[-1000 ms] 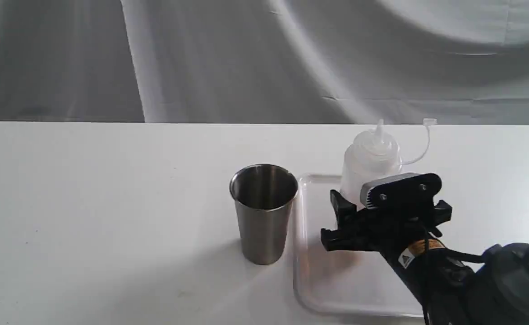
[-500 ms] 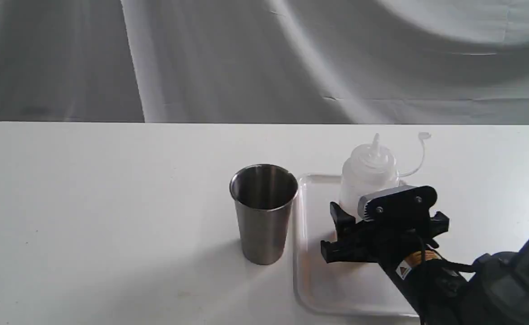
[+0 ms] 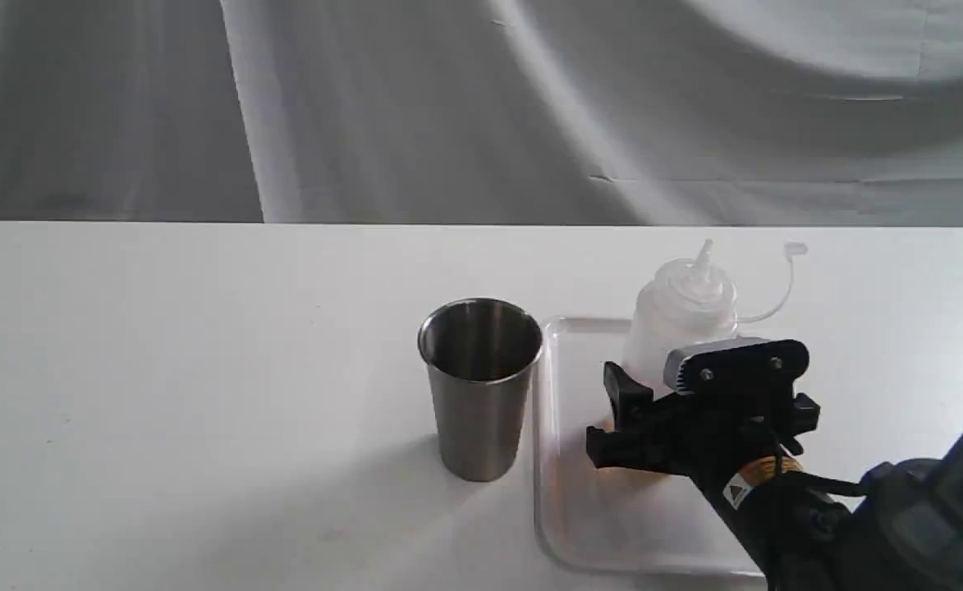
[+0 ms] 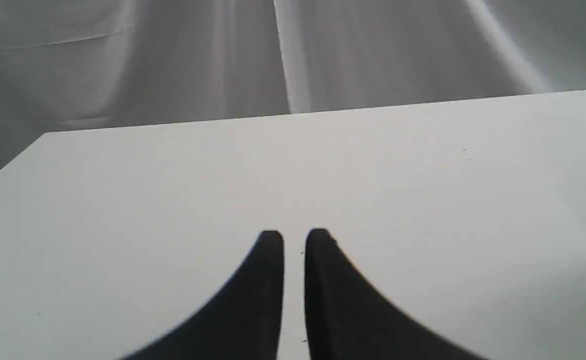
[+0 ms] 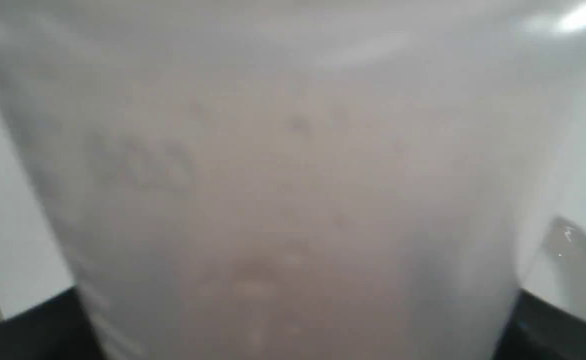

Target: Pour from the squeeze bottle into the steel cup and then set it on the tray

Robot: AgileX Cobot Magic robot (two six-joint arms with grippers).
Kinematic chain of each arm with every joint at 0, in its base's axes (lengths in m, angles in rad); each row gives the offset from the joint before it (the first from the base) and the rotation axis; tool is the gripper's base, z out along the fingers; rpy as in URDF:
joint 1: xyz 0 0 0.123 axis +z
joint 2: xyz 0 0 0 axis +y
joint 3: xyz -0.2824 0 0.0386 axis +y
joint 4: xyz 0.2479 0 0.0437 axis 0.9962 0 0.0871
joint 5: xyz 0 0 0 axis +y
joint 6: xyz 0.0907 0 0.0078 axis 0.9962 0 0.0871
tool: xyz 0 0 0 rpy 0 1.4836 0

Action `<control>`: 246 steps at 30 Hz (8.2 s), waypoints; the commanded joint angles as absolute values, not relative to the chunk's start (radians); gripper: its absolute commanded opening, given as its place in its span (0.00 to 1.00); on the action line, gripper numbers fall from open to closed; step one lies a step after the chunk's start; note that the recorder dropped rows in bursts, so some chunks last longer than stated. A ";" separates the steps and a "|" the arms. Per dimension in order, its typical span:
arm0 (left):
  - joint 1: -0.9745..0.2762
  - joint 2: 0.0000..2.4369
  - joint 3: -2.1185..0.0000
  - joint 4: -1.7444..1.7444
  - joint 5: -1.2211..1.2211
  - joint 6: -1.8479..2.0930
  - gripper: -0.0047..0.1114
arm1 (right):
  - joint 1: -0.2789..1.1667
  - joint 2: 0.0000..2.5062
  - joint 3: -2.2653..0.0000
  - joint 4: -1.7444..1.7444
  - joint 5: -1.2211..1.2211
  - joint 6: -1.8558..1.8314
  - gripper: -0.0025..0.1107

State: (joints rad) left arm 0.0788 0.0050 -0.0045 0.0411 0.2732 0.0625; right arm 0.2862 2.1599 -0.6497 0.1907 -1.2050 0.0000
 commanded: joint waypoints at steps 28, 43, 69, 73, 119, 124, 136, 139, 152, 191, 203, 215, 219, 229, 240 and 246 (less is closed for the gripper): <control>0.076 0.000 0.000 0.044 0.266 0.061 0.11 | 0.280 2.159 -0.641 0.173 -1.221 0.035 0.80; 0.076 0.000 0.000 0.044 0.266 0.061 0.11 | 0.280 2.159 -0.637 0.138 -1.221 0.035 0.86; 0.076 0.000 0.000 0.044 0.266 0.061 0.11 | 0.280 2.122 -0.564 0.136 -1.221 0.023 0.95; 0.076 0.000 0.000 0.044 0.266 0.061 0.11 | 0.280 2.089 -0.538 0.111 -1.221 0.023 0.95; 0.076 0.000 0.000 0.044 0.266 0.061 0.11 | 0.641 0.904 -0.084 0.111 -0.731 -0.106 0.95; 0.076 0.000 0.000 0.044 0.266 0.061 0.11 | 0.651 0.720 -0.084 0.042 -0.556 -0.106 0.95; 0.076 0.000 0.000 0.044 0.266 0.061 0.11 | 0.651 0.425 -0.084 -0.083 -0.438 0.112 0.95; 0.076 0.000 0.000 0.044 0.266 0.061 0.11 | 0.651 0.394 -0.084 -0.078 -0.439 0.169 0.95; 0.076 0.000 0.000 0.044 0.266 0.061 0.11 | 0.651 0.385 -0.084 -0.132 -0.294 0.319 0.95; 0.076 0.000 0.000 0.044 0.266 0.061 0.11 | 0.651 0.385 0.000 -0.266 -0.235 0.538 0.02; 0.076 0.000 0.000 0.044 0.266 0.061 0.11 | 0.649 0.385 0.000 -0.266 -0.235 0.538 0.02; 0.076 0.000 0.000 0.044 0.266 0.061 0.11 | 0.436 0.246 0.000 -0.285 -0.165 0.476 0.02; 0.076 0.000 0.000 0.044 0.266 0.061 0.11 | 0.284 0.212 0.000 -0.285 -0.095 0.475 0.02; 0.076 0.000 0.000 0.044 0.266 0.061 0.11 | -0.012 0.073 0.000 -0.283 0.099 0.475 0.02; 0.076 0.000 0.000 0.044 0.266 0.061 0.11 | -0.182 0.000 0.000 -0.277 0.233 0.389 0.02; 0.076 0.000 0.000 0.044 0.266 0.061 0.11 | -0.193 0.000 0.000 -0.277 0.256 0.285 0.02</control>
State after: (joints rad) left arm 0.0788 0.0050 -0.0045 0.0411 0.2732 0.0625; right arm -0.1872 0.0061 -0.0033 -0.2743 0.2526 0.3212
